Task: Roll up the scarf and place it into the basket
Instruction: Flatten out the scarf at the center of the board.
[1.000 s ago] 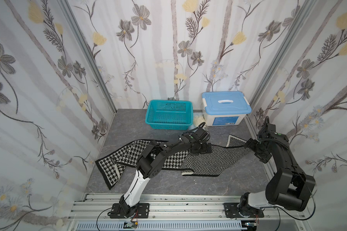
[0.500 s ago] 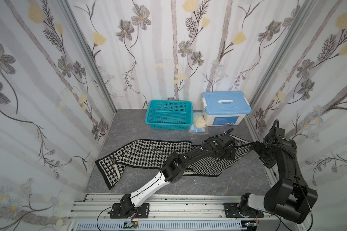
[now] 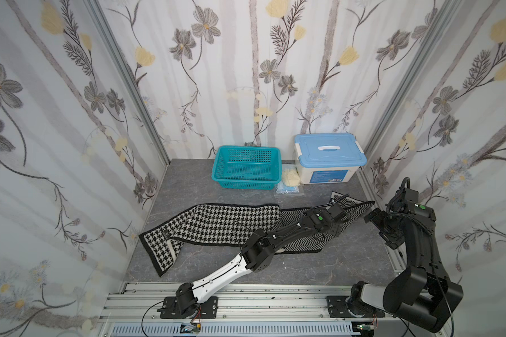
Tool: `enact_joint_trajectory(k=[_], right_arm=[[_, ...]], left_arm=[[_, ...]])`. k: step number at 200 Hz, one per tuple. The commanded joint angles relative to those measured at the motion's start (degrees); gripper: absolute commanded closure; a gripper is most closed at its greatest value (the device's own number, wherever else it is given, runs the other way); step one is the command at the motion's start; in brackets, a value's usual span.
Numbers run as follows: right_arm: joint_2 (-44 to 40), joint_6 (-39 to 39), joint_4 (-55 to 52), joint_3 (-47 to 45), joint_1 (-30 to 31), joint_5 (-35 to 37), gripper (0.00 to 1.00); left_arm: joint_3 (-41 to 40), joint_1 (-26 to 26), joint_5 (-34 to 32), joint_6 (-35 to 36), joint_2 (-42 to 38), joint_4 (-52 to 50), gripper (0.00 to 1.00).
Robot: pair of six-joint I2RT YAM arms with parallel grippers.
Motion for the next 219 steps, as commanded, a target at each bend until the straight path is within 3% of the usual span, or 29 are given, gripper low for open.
enact_joint_trajectory(k=[1, 33, 42, 62, 71, 88, 104, 141, 172, 201, 219], right_arm=[[0.8, 1.3, 1.6, 1.3, -0.3, -0.5, 0.0], [1.3, 1.4, 1.0, 3.6, -0.3, -0.5, 0.01], [1.3, 1.3, 0.9, 3.9, -0.3, -0.3, 0.01], [1.3, 1.1, 0.8, 3.8, -0.3, 0.0, 0.01], [1.2, 1.1, 0.7, 3.6, -0.3, 0.2, 0.01], [1.2, 0.6, 1.1, 3.0, -0.3, 0.2, 0.01], [1.3, 0.1, 1.2, 2.7, -0.4, 0.6, 0.01], [1.6, -3.1, 4.7, 2.8, -0.1, -4.0, 0.01], [0.8, -4.7, 10.7, 1.1, 1.7, -9.2, 0.01], [1.7, -3.4, 19.2, -2.5, 7.6, -17.5, 0.0], [4.6, -1.4, 22.7, -2.8, 12.1, -20.1, 0.0]], left_arm=[[-1.4, -0.5, -2.9, 1.3, 3.9, -16.3, 0.11], [-6.4, -1.8, -5.0, 4.3, 3.3, -15.9, 0.08], [-6.7, -2.0, -4.8, 4.0, 3.6, -16.1, 0.12], [-6.7, -1.8, -4.5, 3.6, 3.8, -16.9, 0.42], [-6.8, -1.5, -4.3, 3.7, 3.4, -17.2, 0.65], [-9.3, -0.2, -1.5, 2.1, 0.3, -16.3, 1.0], [-19.2, 2.5, 7.4, -0.1, -8.0, -9.6, 1.0], [-54.2, 15.2, 34.6, -13.1, -31.7, 15.3, 1.0], [-72.1, 24.9, 51.7, -20.9, -41.6, 29.6, 1.0], [-85.7, 31.7, 59.4, -35.1, -46.5, 48.1, 1.0], [-91.7, 34.5, 60.3, -45.0, -47.8, 59.8, 1.0]])
